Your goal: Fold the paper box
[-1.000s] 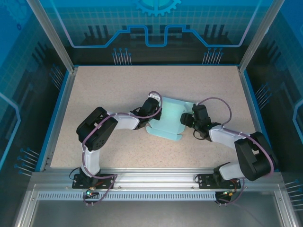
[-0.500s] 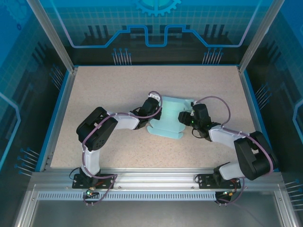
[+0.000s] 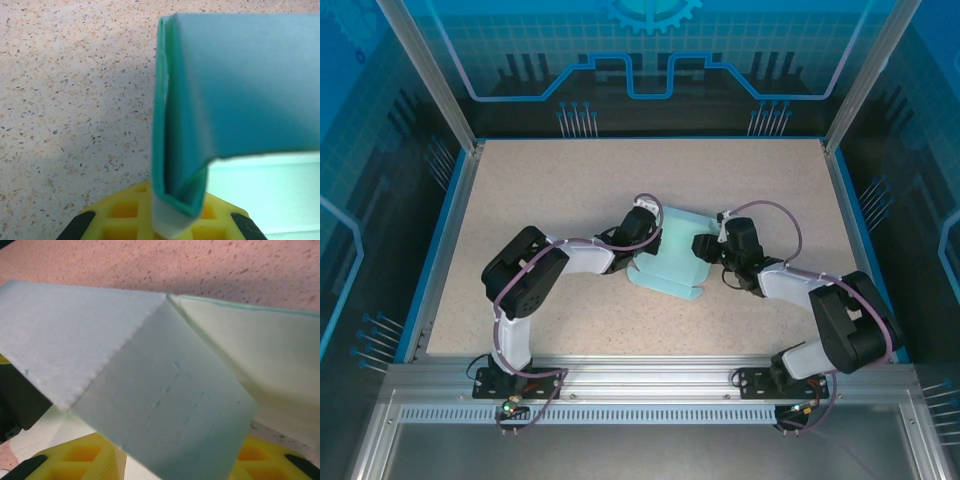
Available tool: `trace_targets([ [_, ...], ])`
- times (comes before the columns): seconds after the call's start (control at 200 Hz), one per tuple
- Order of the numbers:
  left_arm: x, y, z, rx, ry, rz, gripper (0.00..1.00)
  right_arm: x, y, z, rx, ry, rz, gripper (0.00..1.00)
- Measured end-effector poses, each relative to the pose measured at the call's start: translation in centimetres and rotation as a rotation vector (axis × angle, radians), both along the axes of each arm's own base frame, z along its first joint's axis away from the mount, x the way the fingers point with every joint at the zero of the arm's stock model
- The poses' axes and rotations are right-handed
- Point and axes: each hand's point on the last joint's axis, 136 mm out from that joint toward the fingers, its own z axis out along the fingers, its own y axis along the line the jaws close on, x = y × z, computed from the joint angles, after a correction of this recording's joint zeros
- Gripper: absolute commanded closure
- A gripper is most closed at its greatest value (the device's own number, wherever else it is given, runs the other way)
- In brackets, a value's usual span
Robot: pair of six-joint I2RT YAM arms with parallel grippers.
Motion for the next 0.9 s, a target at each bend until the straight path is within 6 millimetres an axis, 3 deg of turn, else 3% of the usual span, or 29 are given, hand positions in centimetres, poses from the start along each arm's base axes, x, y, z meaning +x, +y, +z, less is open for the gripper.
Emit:
trace_targets([
  [0.155, -0.2, 0.2, -0.3, 0.012, 0.011, -0.001, 1.0, -0.2, 0.6, -1.1, 0.001, 0.024, 0.023, 0.58],
  [0.35, -0.2, 0.2, -0.4, 0.014, 0.014, -0.002, 1.0, -0.4, 0.5, -1.0, -0.005, 0.028, 0.034, 0.53],
  [0.68, -0.1, 0.1, -0.2, 0.009, 0.008, -0.002, 1.0, -2.6, -1.7, 2.6, -0.078, -0.005, 0.061, 0.47],
  [0.895, -0.1, 0.1, -0.2, 0.009, 0.009, -0.002, 1.0, -5.0, -3.8, 4.7, -0.145, -0.008, 0.078, 0.49],
])
